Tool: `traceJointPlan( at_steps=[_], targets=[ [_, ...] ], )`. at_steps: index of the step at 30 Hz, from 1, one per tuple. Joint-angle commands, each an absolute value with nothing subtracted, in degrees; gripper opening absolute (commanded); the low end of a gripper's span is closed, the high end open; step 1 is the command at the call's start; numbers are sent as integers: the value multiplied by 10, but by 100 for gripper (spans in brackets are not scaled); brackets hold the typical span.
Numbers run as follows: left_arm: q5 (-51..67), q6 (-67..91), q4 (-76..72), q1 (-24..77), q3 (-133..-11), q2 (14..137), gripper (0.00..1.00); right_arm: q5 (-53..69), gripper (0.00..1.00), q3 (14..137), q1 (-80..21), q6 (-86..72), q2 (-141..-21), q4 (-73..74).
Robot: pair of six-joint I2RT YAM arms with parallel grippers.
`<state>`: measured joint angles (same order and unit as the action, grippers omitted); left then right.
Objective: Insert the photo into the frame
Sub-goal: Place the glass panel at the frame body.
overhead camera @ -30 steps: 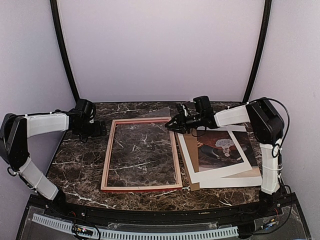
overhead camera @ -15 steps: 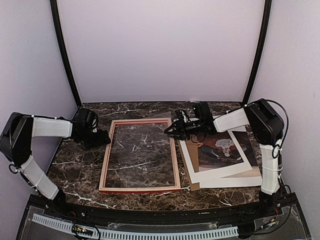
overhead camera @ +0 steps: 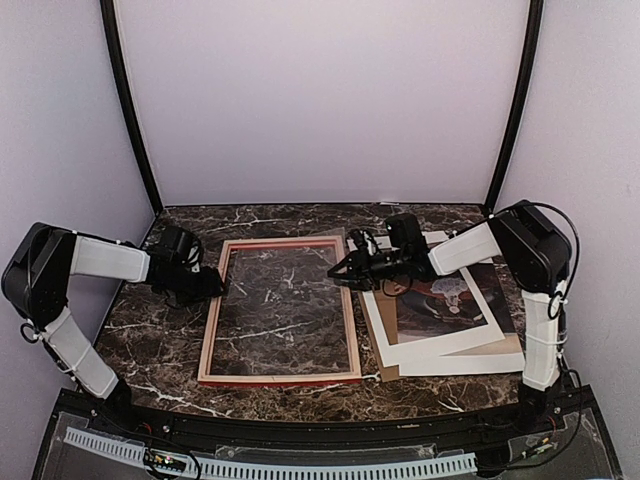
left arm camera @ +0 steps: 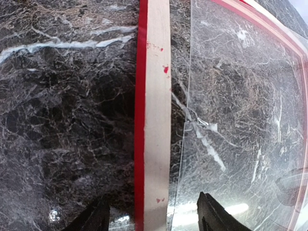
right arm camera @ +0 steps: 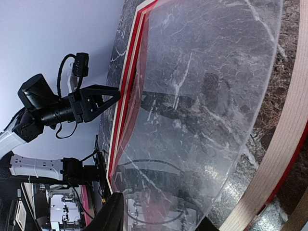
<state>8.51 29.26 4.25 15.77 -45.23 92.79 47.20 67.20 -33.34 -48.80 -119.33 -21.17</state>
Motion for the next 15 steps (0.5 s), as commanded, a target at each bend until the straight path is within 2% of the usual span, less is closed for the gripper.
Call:
traceJointPlan(
  at_steps=[1, 3, 6, 7, 10, 15],
  targets=[
    [95, 303, 25, 163, -434, 918, 65, 456, 31, 663, -341, -491, -1164, -239],
    [93, 304, 22, 163, -430, 913, 64, 447, 22, 665, -340, -490, -1165, -232],
    [91, 304, 19, 163, -425, 904, 64, 432, 3, 676, -341, -485, -1163, -210],
    [90, 302, 19, 163, -424, 901, 64, 429, 0, 683, -340, -483, -1163, -201],
    [78, 293, 27, 163, -426, 888, 67, 432, 0, 710, -338, -482, -1155, -171],
    [31, 265, 68, 161, -449, 860, 78, 447, 0, 755, -336, -492, -1119, -124]
  ],
)
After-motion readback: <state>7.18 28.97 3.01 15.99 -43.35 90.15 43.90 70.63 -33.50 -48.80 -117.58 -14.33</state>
